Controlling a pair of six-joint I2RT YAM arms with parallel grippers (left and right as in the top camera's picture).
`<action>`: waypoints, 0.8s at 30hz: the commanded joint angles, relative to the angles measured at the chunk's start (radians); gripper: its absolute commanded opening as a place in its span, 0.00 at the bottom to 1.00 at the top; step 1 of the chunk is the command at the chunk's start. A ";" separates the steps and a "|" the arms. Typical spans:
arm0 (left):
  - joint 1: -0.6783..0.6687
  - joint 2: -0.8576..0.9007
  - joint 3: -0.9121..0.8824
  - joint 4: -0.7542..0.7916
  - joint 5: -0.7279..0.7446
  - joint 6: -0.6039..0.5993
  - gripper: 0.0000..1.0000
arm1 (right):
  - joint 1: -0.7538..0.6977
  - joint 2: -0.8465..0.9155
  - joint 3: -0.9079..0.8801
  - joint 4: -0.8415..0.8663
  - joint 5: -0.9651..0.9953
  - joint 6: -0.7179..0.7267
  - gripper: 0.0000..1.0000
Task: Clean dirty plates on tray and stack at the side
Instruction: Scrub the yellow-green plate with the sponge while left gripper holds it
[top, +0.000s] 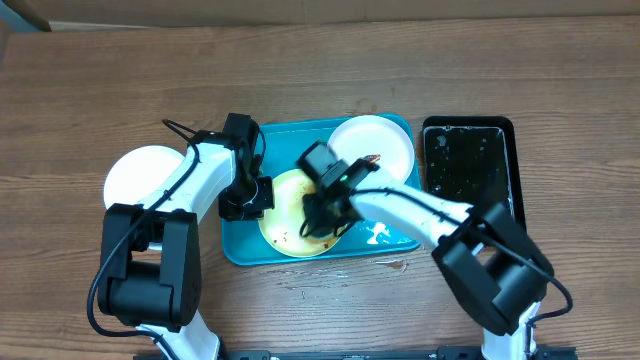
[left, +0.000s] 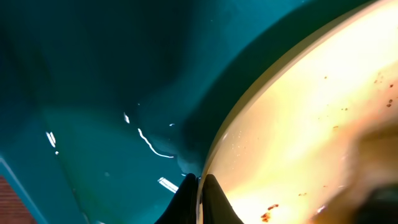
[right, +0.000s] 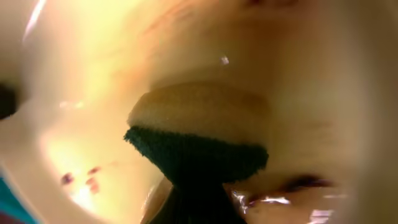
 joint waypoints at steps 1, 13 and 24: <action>-0.003 -0.024 -0.004 -0.006 0.001 -0.022 0.04 | 0.076 0.033 -0.029 0.069 -0.076 -0.028 0.04; -0.003 -0.024 -0.004 -0.010 0.005 -0.025 0.04 | 0.066 0.033 -0.029 0.272 0.132 0.084 0.04; -0.003 -0.024 -0.004 -0.011 0.005 -0.025 0.04 | -0.098 0.033 -0.029 0.203 0.231 0.096 0.04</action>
